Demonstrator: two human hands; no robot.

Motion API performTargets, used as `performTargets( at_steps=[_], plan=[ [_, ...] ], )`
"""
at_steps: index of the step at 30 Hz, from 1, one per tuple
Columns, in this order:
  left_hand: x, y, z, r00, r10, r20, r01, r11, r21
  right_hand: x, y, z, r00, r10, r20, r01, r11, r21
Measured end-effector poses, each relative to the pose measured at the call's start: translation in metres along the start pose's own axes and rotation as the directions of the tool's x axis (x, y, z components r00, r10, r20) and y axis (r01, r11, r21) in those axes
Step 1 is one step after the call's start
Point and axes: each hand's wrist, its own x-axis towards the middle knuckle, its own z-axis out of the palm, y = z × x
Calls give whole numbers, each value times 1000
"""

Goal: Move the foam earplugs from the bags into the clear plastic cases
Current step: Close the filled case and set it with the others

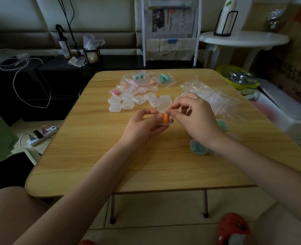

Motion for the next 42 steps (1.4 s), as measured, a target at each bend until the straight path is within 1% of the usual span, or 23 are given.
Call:
performTargets(
  at_steps=[2, 3, 5, 7, 10, 11, 13, 15, 16, 20, 23, 25, 27, 28, 29, 30, 31, 32, 34, 36, 38, 40, 42],
  plan=[
    [1, 0, 0, 1000, -3, -7, 3, 1000, -27, 2, 1, 0, 997, 27, -67, -23, 998, 53],
    [1, 1, 0, 1000, -8, -8, 8, 999, -36, 4, 2, -1, 996, 51, -70, -46, 996, 81],
    [1, 1, 0, 1000, -14, -5, 13, 999, -51, 4, 3, 0, 995, 95, 8, -95, 990, 104],
    [2, 1, 0, 1000, -25, -11, 24, 996, -83, 2, 3, 2, 990, 99, 97, -112, 985, 133],
    [4, 4, -3, 996, -87, -15, 83, 980, -179, -2, 0, 3, 993, 27, 114, -43, 989, 140],
    [5, 4, -5, 995, -102, 0, 100, 972, -212, -2, -1, 2, 992, -16, 126, 2, 993, 114],
    [6, 5, -8, 992, -119, 34, 123, 962, -242, -3, -1, 2, 975, -106, 195, 111, 994, -13],
    [7, 4, -9, 991, -128, 44, 134, 968, -210, -4, 3, 5, 958, -139, 252, 175, 976, -130],
    [6, 3, -9, 990, -132, 43, 137, 974, -179, -4, 5, 7, 959, -134, 249, 173, 974, -144],
    [2, 4, -5, 987, -149, 59, 157, 977, -145, -1, 5, 3, 980, -88, 176, 111, 986, -124],
    [-2, 6, -1, 984, -161, 78, 168, 980, -102, 1, 4, -3, 989, -34, 142, 40, 998, -41],
    [-5, 6, 3, 988, -144, 58, 144, 990, 2, 3, 4, -6, 991, -10, 134, 10, 1000, 4],
    [-7, 1, 6, 997, -52, 49, 42, 980, 197, 5, 6, -11, 991, 33, 131, -42, 997, 69],
    [-9, -2, 6, 997, 31, 71, -53, 941, 334, 7, 7, -15, 989, 61, 137, -75, 992, 99],
    [-10, -5, 7, 984, 132, 119, -174, 856, 488, 8, 9, -19, 987, 89, 137, -104, 988, 113],
    [-12, -8, 7, 957, 216, 194, -290, 728, 622, 10, 13, -24, 986, 109, 128, -123, 986, 113],
    [-14, -10, 7, 925, 261, 276, -379, 589, 713, 12, 16, -29, 986, 119, 113, -132, 985, 109],
    [-15, -12, 8, 896, 267, 354, -442, 474, 762, 14, 20, -35, 986, 128, 103, -139, 985, 106],
    [-18, -16, 12, 839, 221, 497, -543, 312, 780, 16, 27, -47, 982, 158, 105, -170, 978, 120],
    [-20, -22, 15, 781, 155, 605, -625, 199, 755, 16, 32, -58, 972, 197, 129, -217, 961, 172],
    [-22, -27, 17, 751, 98, 654, -661, 105, 743, 15, 35, -67, 965, 207, 162, -239, 946, 218],
    [-22, -31, 17, 735, 76, 674, -677, 31, 735, 11, 37, -73, 961, 190, 201, -237, 939, 247],
    [-22, -31, 17, 730, 91, 677, -680, -3, 734, 7, 38, -82, 954, 149, 259, -209, 953, 221]
  ],
)
